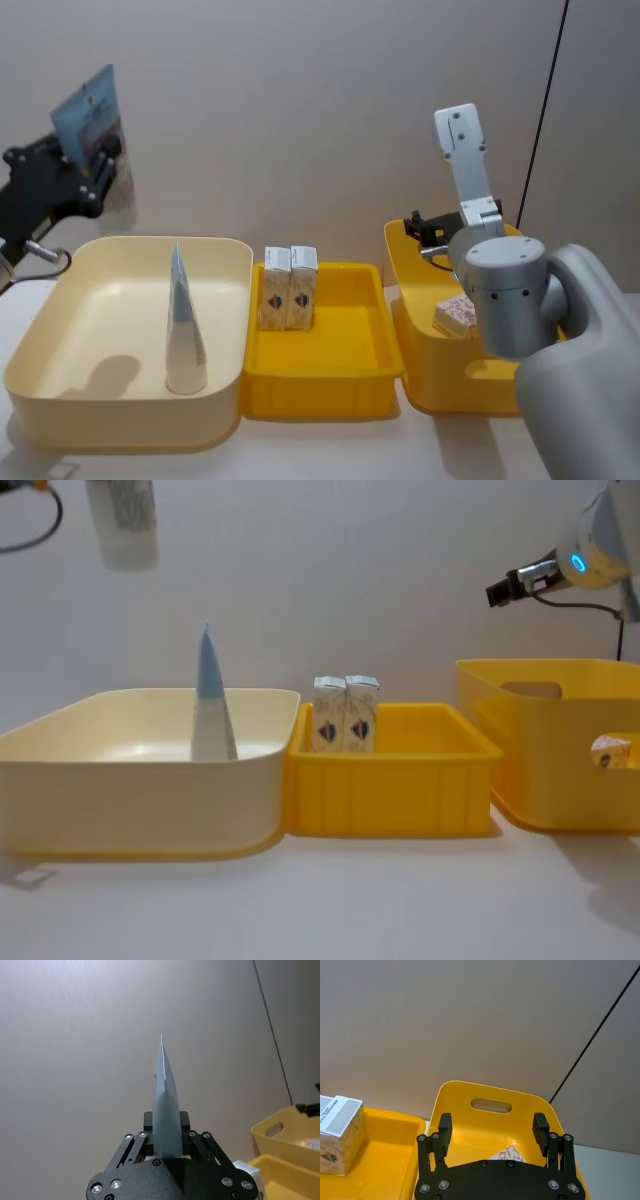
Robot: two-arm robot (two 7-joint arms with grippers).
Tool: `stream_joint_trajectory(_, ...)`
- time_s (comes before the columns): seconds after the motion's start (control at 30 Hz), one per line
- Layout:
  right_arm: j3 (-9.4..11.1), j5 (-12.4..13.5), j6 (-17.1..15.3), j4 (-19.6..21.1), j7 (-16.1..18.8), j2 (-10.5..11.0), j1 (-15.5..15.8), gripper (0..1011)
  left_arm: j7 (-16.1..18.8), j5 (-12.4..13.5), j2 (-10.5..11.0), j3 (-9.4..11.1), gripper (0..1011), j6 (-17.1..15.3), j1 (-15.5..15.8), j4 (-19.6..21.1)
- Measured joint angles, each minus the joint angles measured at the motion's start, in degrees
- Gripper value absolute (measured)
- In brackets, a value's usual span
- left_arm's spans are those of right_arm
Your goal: Bimanual collaborative sorting of washing and personal care products
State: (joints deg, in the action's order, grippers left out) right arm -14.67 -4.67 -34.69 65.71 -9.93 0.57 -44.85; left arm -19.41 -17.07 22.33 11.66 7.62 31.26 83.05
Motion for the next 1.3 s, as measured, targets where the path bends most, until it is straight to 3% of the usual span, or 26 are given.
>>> stream_joint_trajectory(0.3, -1.1, -0.2, 1.7, 0.2, 2.4, 0.6, -0.2, 1001, -3.9, -4.6, -0.5, -1.3, 278, 0.9, 1.7, 0.8)
stream_joint_trajectory(0.67, -2.8, 0.1, 5.0, 2.3, 8.1, 2.4, 0.1, 1001, -8.8, -10.7, -0.7, -1.0, 278, -3.2, 4.9, -1.1)
stream_joint_trajectory(1.03, -4.3, 1.8, 8.1, 5.7, 16.4, 4.9, 0.7, 1001, -11.5, -13.4, -0.9, 0.3, 278, -5.6, 7.0, -3.4)
stream_joint_trajectory(1.3, -5.3, 2.2, 10.4, 5.8, 20.1, 5.9, 0.6, 1001, -12.6, -14.5, -1.0, 1.3, 278, -6.7, 8.0, -4.6)
